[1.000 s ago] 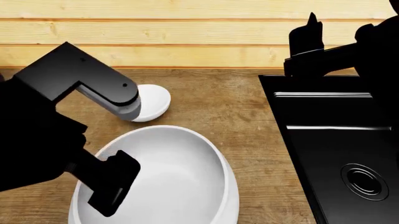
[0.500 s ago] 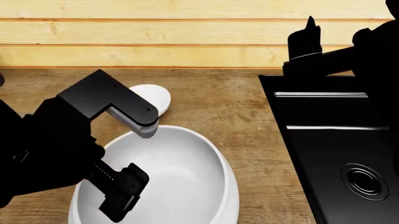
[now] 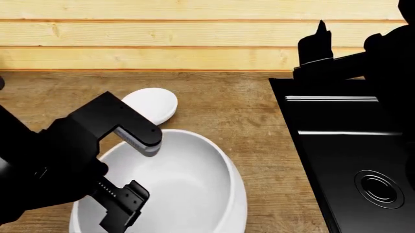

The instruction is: Stack the bowls in the sink.

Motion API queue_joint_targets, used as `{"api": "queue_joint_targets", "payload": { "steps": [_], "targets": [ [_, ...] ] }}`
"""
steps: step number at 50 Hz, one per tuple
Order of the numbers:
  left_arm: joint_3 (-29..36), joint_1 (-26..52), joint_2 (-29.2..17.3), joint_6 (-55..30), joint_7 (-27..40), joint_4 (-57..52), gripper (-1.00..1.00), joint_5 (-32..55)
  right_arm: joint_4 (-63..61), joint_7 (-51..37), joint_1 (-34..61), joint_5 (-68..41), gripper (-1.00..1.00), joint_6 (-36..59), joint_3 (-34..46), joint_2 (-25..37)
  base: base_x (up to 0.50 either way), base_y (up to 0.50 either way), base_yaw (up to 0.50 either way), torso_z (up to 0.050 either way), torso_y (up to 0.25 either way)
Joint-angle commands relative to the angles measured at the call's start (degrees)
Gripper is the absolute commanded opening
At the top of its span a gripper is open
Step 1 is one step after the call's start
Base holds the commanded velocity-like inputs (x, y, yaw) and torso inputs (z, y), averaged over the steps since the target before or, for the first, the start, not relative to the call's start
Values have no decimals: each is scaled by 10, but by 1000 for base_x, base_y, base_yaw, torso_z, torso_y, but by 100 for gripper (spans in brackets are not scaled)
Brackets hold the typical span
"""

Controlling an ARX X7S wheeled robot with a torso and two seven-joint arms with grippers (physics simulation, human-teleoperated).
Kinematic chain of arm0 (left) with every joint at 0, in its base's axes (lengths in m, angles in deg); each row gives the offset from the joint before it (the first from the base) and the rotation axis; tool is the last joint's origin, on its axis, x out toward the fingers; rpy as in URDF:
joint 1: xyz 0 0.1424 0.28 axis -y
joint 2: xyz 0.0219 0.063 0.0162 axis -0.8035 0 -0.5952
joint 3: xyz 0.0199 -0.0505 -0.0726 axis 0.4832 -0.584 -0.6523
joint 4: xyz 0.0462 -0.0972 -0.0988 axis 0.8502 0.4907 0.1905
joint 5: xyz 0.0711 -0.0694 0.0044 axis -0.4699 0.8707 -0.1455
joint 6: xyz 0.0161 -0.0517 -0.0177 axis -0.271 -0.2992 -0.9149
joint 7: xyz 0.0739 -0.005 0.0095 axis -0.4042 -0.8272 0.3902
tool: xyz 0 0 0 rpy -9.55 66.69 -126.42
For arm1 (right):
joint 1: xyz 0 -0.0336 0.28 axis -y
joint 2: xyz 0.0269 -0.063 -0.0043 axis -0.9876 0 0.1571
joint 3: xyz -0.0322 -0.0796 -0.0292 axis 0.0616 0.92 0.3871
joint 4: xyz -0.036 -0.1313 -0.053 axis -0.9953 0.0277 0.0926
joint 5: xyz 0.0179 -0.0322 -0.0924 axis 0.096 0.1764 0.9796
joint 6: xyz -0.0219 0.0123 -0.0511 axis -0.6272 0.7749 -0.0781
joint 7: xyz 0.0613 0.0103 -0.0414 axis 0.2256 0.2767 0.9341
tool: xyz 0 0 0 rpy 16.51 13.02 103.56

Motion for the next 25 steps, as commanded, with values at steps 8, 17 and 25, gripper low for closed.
{"api": "queue_joint_targets", "payload": {
  "steps": [8,17,25],
  "targets": [
    [20,-12,-6,6,2,-8,-100,-6,-4,0,-1,1,100,-5,5,3,0,0,0,-2,0],
    [20,-3,-5,4,0,-9,-100,-5,-3,4,-5,8,100,-8,7,2,0,0,0,0,0],
    [-7,40,1,-9,-1,9,-100,-15,-1,7,-6,10,100,-12,7,2,0,0,0,0,0]
  ]
}}
